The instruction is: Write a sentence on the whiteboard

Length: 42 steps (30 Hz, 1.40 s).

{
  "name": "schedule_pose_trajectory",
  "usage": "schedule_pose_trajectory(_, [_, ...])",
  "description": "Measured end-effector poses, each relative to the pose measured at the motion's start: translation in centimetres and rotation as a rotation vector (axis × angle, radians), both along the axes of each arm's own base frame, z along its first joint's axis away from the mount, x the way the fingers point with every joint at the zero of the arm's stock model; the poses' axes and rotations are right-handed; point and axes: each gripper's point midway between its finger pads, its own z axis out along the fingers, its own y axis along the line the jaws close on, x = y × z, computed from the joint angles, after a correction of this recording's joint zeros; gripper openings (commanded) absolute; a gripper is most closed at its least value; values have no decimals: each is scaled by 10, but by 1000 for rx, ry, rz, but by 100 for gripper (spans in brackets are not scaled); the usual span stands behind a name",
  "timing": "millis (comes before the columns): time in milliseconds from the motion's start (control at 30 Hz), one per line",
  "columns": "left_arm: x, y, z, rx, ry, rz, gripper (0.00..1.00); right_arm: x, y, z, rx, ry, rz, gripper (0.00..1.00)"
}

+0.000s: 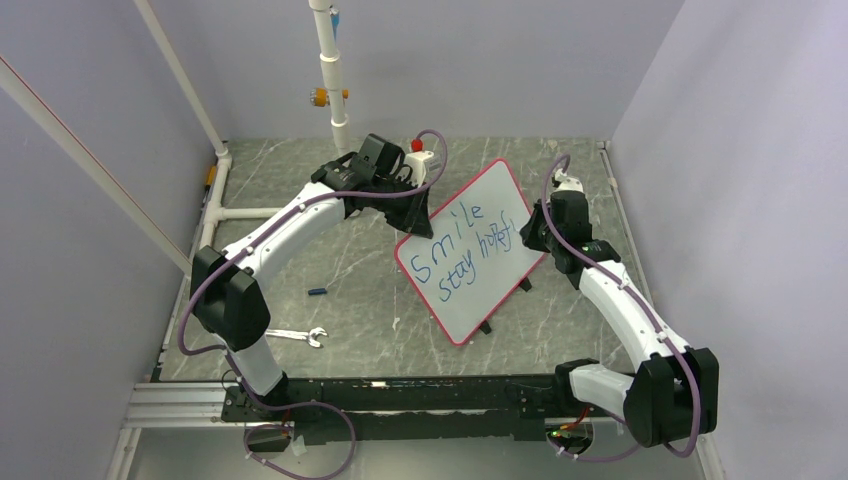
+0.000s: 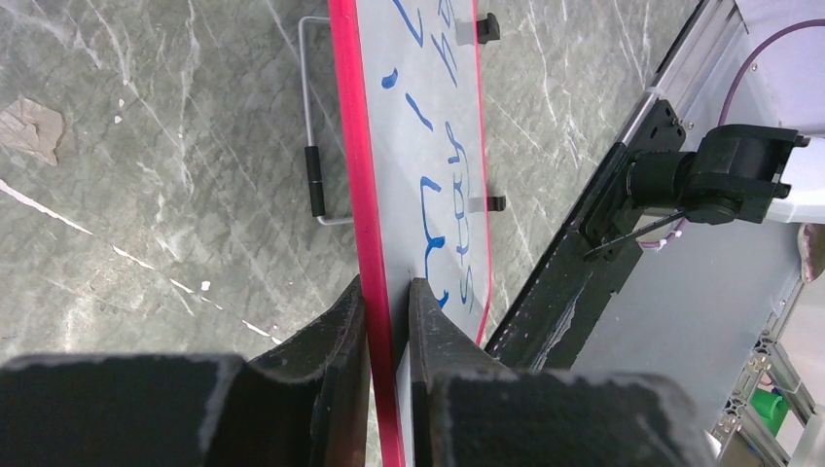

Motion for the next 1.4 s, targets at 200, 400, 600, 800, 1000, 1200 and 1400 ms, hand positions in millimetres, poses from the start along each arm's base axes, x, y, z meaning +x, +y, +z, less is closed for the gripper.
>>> schedule_pose_trajectory(200, [0, 0, 0, -1, 0, 0, 0, 0, -3, -1, -7, 1, -11, 0])
schedule_pose_trajectory(400, [0, 0, 0, 0, 0, 0, 0, 3, -5, -2, -17, 7, -23, 0])
schedule_pose_trajectory(600, [0, 0, 0, 0, 0, 0, 0, 10, -7, 3, -27, 5, -36, 0])
schedule_pose_trajectory(800, [0, 0, 0, -1, 0, -1, 0, 18, -6, 11, -26, -8, -36, 0])
schedule_pose_trajectory(1000, [0, 0, 0, -1, -1, -1, 0, 24, -4, 17, -24, -20, -35, 0])
schedule_pose_trajectory(1200, [0, 0, 0, -1, -1, -1, 0, 29, -4, 21, -24, -26, -35, 0])
schedule_pose_trajectory(1400, [0, 0, 0, -1, -1, 0, 0, 31, -2, 25, -18, -34, -28, 0])
